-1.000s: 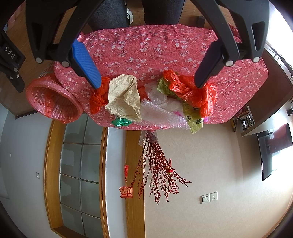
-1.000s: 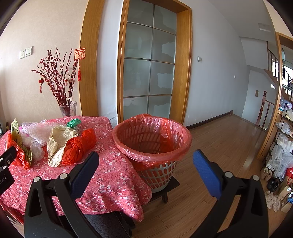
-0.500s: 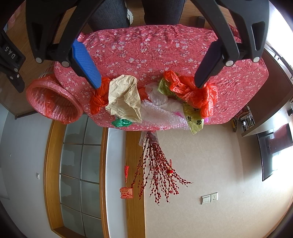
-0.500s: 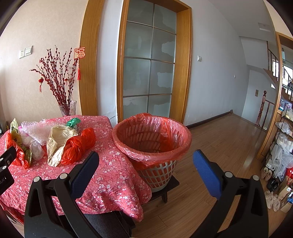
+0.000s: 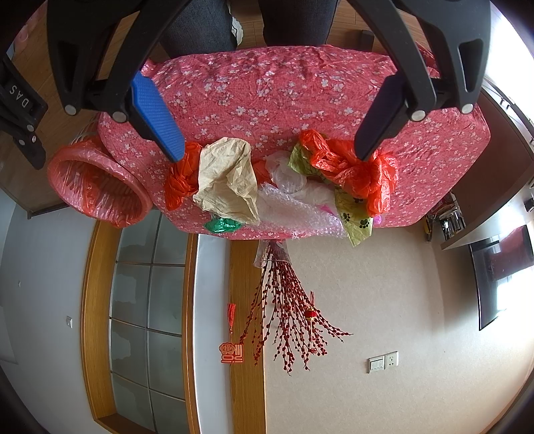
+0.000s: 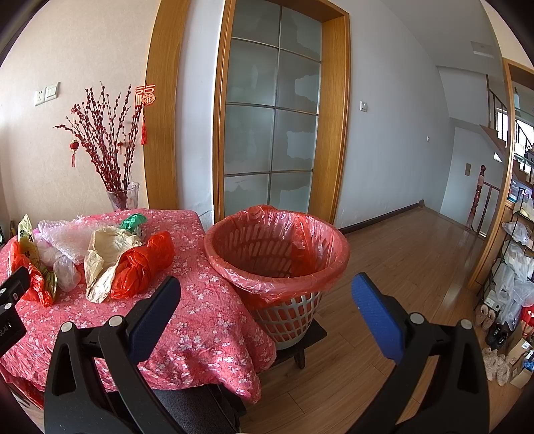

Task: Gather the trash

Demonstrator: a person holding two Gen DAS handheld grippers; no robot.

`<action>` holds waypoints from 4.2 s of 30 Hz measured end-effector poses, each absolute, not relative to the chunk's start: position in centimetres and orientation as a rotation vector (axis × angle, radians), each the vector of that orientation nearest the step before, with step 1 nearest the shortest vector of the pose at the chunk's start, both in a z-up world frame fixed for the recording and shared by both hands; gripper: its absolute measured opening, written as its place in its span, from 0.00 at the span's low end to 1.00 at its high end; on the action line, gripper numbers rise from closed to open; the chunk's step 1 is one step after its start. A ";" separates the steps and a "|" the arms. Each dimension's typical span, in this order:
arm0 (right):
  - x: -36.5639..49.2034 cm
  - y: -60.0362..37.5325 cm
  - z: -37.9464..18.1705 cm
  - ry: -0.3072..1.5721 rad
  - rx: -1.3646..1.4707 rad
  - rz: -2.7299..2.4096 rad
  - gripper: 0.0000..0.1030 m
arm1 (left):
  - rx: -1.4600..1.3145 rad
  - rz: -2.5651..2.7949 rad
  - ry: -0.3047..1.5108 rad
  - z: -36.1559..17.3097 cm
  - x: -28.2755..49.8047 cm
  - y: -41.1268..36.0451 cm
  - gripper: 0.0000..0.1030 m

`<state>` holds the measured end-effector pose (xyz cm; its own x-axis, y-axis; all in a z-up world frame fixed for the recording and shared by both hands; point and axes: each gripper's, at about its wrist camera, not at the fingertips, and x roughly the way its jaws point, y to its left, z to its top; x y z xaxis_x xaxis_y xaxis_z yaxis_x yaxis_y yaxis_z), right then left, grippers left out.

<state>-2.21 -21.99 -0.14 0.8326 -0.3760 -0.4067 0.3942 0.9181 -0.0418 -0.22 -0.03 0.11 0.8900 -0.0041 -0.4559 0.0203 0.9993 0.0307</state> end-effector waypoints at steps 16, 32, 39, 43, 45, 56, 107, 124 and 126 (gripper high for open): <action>-2.1 -21.9 -0.2 0.423 0.044 -0.409 0.98 | 0.035 -0.012 0.475 0.1 -0.2 -0.1 0.96; -1.9 -21.7 0.0 0.425 0.043 -0.408 0.98 | 0.034 -0.013 0.477 0.1 -0.3 -0.2 0.96; -1.6 -21.9 -0.4 0.429 0.043 -0.407 0.98 | 0.030 0.000 0.484 -0.7 -0.1 -0.4 0.96; -0.8 -21.6 -0.5 0.435 0.034 -0.398 0.98 | 0.021 0.028 0.499 -1.4 0.7 -0.1 0.96; 0.0 -21.3 -0.6 0.439 0.025 -0.393 0.98 | 0.012 0.050 0.508 -1.4 1.4 0.7 0.96; 7.0 -20.6 -0.6 0.500 0.084 -0.251 0.93 | -0.033 0.174 0.540 -1.9 5.0 5.3 0.96; 14.6 -23.7 -4.5 0.712 0.171 -0.081 0.29 | 0.069 -0.110 0.756 -7.3 16.6 -4.6 0.52; 14.1 -25.9 -2.8 0.650 0.193 -0.107 0.28 | -0.056 -0.329 0.718 -3.9 17.1 -4.3 0.03; 14.0 -26.5 -2.6 0.643 0.195 -0.120 0.28 | -0.051 -0.352 0.698 -3.0 17.1 -4.9 0.03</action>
